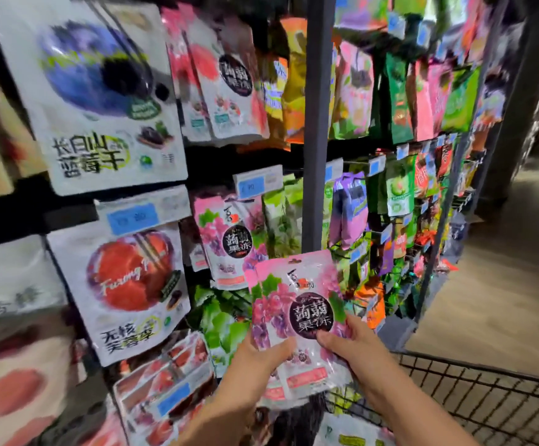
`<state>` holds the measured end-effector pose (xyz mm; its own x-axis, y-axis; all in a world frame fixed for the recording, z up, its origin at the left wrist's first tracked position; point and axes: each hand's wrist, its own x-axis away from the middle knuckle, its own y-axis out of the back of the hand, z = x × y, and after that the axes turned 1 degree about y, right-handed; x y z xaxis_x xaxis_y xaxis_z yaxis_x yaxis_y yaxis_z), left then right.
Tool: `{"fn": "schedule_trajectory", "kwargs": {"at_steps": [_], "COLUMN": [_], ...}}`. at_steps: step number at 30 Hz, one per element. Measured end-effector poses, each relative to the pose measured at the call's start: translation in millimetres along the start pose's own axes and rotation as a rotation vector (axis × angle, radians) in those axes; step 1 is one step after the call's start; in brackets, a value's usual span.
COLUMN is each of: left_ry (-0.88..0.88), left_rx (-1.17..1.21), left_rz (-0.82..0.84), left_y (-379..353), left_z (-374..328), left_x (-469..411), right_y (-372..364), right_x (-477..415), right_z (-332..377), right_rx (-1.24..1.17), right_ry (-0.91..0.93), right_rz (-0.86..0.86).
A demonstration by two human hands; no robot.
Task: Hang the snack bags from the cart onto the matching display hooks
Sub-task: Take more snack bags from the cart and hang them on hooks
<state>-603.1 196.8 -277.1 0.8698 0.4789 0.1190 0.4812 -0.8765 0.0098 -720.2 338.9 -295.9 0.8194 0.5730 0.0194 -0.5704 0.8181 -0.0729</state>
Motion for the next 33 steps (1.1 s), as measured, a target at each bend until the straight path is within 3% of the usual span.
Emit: {"fn": "schedule_trajectory", "kwargs": {"at_steps": [10, 33], "left_ry": [-0.027, -0.03], "left_rx": [0.188, 0.241], "left_rz": [-0.123, -0.34], "left_y": [49, 24], "left_z": [-33, -53], "left_x": [-11, -34], "right_y": [-53, -46], "right_x": [-31, -106], "right_z": [43, 71], "right_rx": [0.0, -0.017], "right_ry": [0.197, 0.209], "right_rz": [0.008, 0.14]}}
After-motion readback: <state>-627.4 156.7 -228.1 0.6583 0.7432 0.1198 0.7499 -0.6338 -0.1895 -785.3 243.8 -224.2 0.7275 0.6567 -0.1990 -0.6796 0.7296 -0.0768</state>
